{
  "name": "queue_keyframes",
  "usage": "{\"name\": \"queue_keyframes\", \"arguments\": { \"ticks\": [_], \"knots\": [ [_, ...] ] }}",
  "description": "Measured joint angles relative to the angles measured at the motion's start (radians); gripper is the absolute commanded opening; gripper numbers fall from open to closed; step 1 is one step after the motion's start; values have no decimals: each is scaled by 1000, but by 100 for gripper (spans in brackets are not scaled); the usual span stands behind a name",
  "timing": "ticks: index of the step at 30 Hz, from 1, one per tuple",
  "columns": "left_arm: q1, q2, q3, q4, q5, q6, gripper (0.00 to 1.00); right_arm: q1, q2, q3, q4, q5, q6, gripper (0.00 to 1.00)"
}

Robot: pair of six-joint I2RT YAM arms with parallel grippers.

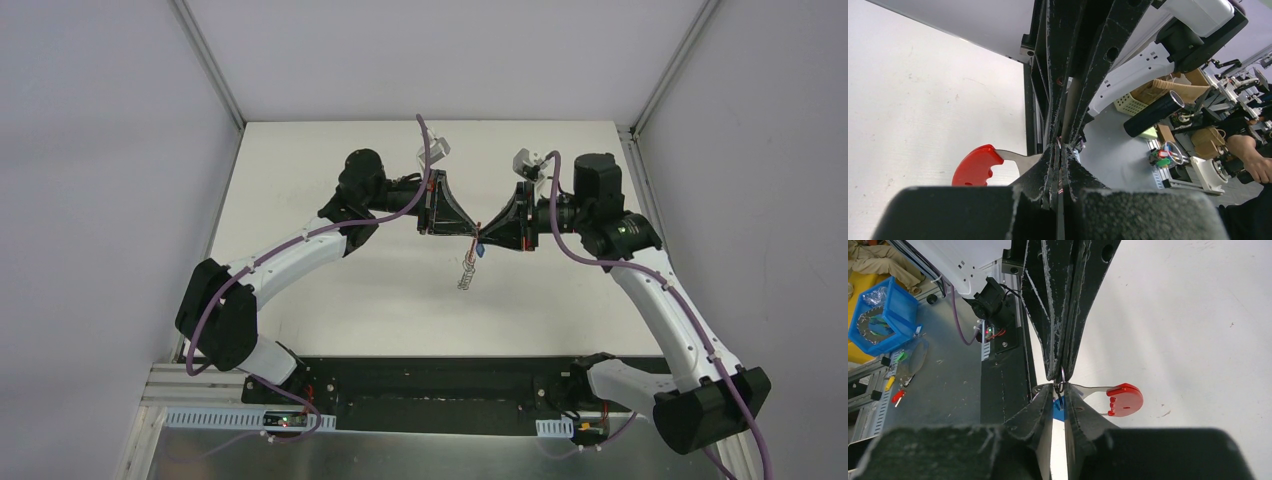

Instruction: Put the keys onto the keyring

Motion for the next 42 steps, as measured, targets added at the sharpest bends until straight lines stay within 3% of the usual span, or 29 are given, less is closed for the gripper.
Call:
{"name": "queue_keyframes", "arguments": {
  "ticks": [2,7,11,20,28,42],
  "knots": [
    [0,0,0,-3,0,2,0,0,2,0,3,-2,6,0],
    [1,0,0,-6,2,15,0,0,11,0,4,-6,17,0],
    [0,0,3,-45,4,71,19,15,18,25,-57,31,-30,0],
    [-6,-16,198,-605,-67,521,35,133,86,132,-248,205,-192,0],
    [-51,-18,263,-864,-112,761,33,148,127,146,-292,221,-216,0],
    [-59,-6,275,-932,-112,832,15,148,128,146,-304,220,-219,0]
  ]
}}
